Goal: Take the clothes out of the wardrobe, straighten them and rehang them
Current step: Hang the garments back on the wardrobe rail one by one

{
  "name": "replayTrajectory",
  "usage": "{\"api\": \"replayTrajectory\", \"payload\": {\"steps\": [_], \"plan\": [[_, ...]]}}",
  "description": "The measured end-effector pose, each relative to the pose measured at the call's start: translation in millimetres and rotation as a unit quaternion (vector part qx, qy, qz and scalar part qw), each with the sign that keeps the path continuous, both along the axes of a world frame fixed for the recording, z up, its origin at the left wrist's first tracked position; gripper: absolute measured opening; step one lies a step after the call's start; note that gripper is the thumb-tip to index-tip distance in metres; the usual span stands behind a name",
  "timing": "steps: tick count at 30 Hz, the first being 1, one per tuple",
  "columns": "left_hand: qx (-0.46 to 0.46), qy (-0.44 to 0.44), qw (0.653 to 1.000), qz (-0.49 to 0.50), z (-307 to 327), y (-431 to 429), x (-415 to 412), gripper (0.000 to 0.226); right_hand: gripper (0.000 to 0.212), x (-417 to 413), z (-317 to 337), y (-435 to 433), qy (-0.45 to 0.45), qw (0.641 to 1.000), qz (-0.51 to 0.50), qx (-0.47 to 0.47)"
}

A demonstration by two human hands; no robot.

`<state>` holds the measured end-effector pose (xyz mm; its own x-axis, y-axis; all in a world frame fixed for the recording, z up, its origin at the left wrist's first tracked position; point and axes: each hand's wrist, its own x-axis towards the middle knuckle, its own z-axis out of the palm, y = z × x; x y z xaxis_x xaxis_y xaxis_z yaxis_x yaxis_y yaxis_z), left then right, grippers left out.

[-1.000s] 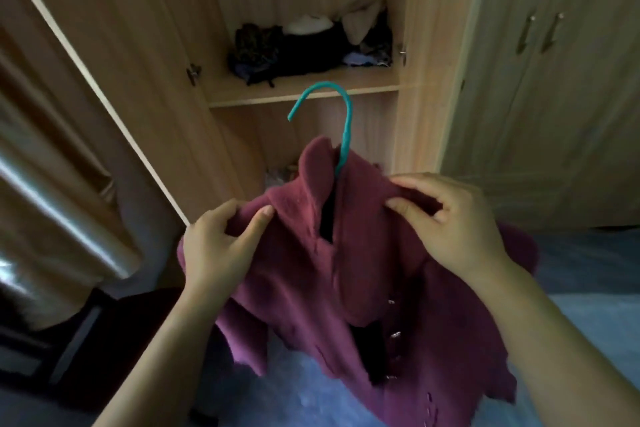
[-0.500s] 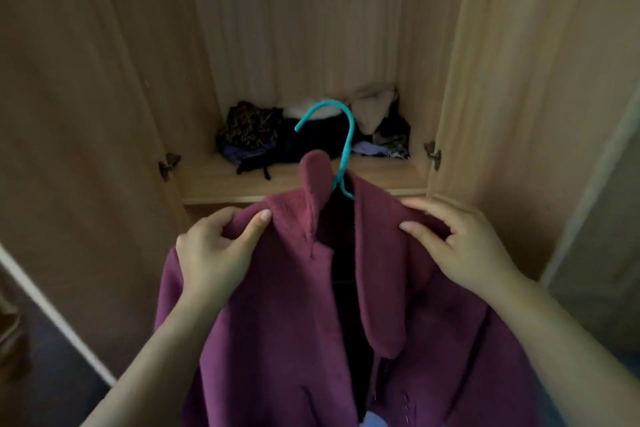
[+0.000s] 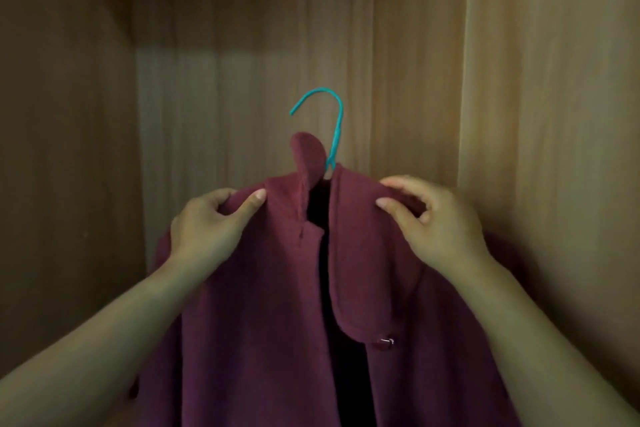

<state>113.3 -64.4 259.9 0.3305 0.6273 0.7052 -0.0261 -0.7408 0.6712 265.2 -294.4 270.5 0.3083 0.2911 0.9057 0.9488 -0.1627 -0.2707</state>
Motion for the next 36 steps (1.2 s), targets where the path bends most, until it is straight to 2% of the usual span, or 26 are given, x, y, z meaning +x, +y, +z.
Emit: {"api": "replayTrajectory", "payload": {"steps": [4, 6, 9, 13, 17, 20, 24, 27, 32, 36], "plan": [[0.020, -0.065, 0.998, -0.017, 76.6, 34.0, 55.8, 0.056, 0.030, 42.6, 74.4, 21.9, -0.059, 0.996, -0.059, 0.024], [0.025, -0.097, 0.995, -0.029, 110.3, 51.7, 81.6, 0.059, 0.033, 64.3, 105.9, 30.5, -0.083, 0.992, -0.091, 0.004], [0.032, -0.117, 0.991, -0.060, 150.4, 74.9, 115.8, 0.069, 0.033, 96.3, 139.1, 34.0, -0.116, 0.989, -0.080, -0.040], [0.049, -0.121, 0.986, -0.105, 178.0, 99.1, 162.6, 0.070, 0.036, 129.2, 162.9, 32.7, -0.118, 0.985, -0.101, -0.074], [0.074, -0.122, 0.981, -0.133, 193.9, 116.5, 203.4, 0.054, 0.030, 148.1, 176.7, 56.0, -0.119, 0.986, -0.117, -0.007], [0.109, -0.138, 0.977, -0.123, 216.8, 131.1, 230.2, 0.063, 0.028, 159.9, 197.8, 73.6, -0.143, 0.976, -0.159, 0.038], [0.233, -0.156, 0.958, -0.059, 251.6, 149.3, 263.3, 0.058, 0.026, 175.2, 236.0, 87.5, -0.142, 0.967, -0.202, 0.068], [0.288, -0.162, 0.942, -0.050, 267.5, 158.2, 290.0, 0.067, 0.025, 178.9, 259.4, 96.4, -0.146, 0.958, -0.232, 0.084], [0.222, -0.254, 0.911, -0.238, 290.6, 145.1, 314.0, 0.041, 0.023, 183.1, 295.1, 110.8, -0.141, 0.936, -0.312, 0.085], [0.199, -0.257, 0.877, -0.353, 318.3, 132.7, 337.3, 0.041, 0.025, 188.5, 329.8, 123.7, -0.142, 0.919, -0.355, 0.098]]}}
